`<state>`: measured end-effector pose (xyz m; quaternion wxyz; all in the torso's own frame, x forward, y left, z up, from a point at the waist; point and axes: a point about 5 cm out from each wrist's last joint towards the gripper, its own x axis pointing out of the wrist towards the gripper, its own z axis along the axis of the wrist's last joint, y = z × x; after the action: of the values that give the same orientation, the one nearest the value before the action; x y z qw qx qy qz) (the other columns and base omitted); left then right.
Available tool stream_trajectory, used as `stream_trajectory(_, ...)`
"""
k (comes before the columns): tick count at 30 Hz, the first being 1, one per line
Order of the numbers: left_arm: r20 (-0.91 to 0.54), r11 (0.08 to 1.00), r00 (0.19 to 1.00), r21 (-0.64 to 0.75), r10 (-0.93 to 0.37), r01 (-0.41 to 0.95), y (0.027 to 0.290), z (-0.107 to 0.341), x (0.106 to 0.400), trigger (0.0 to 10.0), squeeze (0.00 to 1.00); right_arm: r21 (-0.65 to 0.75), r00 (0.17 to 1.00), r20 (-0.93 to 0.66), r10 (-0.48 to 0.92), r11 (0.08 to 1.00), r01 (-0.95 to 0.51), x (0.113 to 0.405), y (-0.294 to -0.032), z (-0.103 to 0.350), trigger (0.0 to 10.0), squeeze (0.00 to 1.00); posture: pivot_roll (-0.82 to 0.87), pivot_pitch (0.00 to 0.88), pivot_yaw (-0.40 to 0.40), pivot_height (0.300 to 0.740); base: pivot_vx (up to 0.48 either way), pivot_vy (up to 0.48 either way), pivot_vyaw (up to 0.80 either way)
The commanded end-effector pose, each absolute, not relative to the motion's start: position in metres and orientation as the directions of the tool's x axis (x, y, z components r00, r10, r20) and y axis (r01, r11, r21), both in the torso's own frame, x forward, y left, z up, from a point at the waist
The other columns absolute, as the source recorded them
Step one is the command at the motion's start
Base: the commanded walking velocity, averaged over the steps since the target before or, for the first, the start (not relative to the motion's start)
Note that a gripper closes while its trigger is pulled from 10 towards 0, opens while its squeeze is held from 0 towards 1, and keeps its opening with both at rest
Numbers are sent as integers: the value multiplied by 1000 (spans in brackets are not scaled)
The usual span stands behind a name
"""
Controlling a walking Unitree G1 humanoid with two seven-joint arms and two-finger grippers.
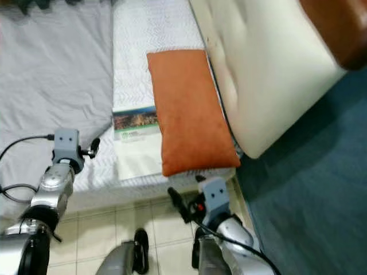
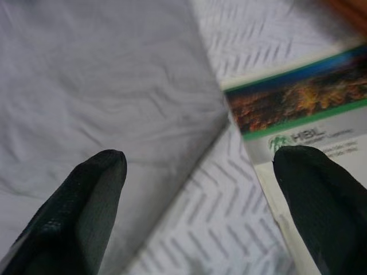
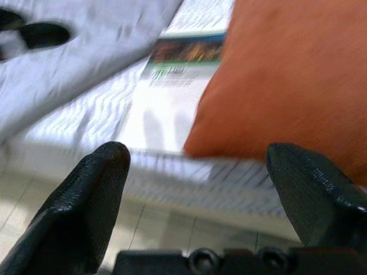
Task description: Clean up the room
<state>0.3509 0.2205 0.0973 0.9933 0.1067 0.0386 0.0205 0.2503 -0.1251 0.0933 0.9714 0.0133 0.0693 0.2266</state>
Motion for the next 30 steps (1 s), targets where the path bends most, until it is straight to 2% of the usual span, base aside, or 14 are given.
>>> stream_trajectory(1, -59, 972, 998, 232, -19, 32, 211, 86, 336, 10000, 1000, 89, 909, -126, 398, 917, -390, 252, -134, 88, 10000, 0, 1, 32, 24, 740, 0, 0, 0)
stream_trajectory(3, 4, 951, 994, 292, -112, 106, 186, 79, 301, 10000, 1000, 94, 935, -121, 333, 942, -323, 261, -146, 79, 10000, 0, 45, 0, 21, 740, 0, 0, 0)
stream_trajectory(4, 4, 951, 994, 292, -112, 106, 186, 79, 301, 10000, 1000, 94, 935, -121, 333, 942, -323, 261, -146, 79, 10000, 0, 45, 0, 21, 740, 0, 0, 0)
stream_trajectory(5, 48, 944, 988, 304, -149, 128, 166, 80, 283, 10000, 1000, 89, 949, -111, 294, 954, -285, 270, -150, 74, 10000, 0, 59, 0, 17, 740, 0, 0, 0)
stream_trajectory(7, 63, 949, 988, 292, -141, 117, 162, 80, 282, 10000, 1000, 87, 958, -92, 270, 961, -263, 275, -153, 77, 10000, 0, 65, 0, 13, 740, 0, 0, 0)
stream_trajectory(9, 88, 969, 984, 209, -154, 133, 154, 80, 283, 10000, 1000, 115, 974, -60, 217, 971, -210, 283, -158, 81, 10000, 0, 72, 0, 10, 740, 0, 0, 0)
stream_trajectory(11, 46, 982, 990, 137, -137, 129, 154, 75, 290, 10000, 1000, 116, 979, -47, 199, 974, -192, 290, -159, 82, 10000, 0, 64, 0, 16, 740, 0, 240, 0)
stream_trajectory(13, 19, 985, 992, 120, -125, 121, 154, 75, 290, 10000, 1000, 114, 979, -40, 198, 975, -192, 292, -159, 81, 10000, 0, 60, 0, 17, 740, 0, 480, 0)
stream_trajectory(14, -13, 986, 992, 110, -123, 124, 154, 74, 293, 10000, 435, 109, 979, -32, 200, 975, -196, 295, -158, 81, 10000, 0, 53, 0, 18, 740, 0, 480, 0)
stream_trajectory(15, -40, 987, 992, 103, -119, 122, 154, 71, 295, 10000, 0, 104, 978, -26, 207, 974, -203, 297, -158, 81, 10000, 0, 43, 0, 19, 740, 0, 480, 0)
stream_trajectory(23, -104, 990, 989, 90, -102, 111, 158, 60, 297, 10000, 0, 88, 979, -23, 201, 976, -199, 294, -164, 77, 10000, 0, 6, 0, 19, 740, 0, 476, 0)
stream_trajectory(30, -63, 995, 995, 49, -82, 85, 167, 64, 284, 10000, 0, 78, 988, -17, 156, 985, -154, 282, -176, 71, 10000, 0, 9, 0, 20, 740, 0, 477, 0)
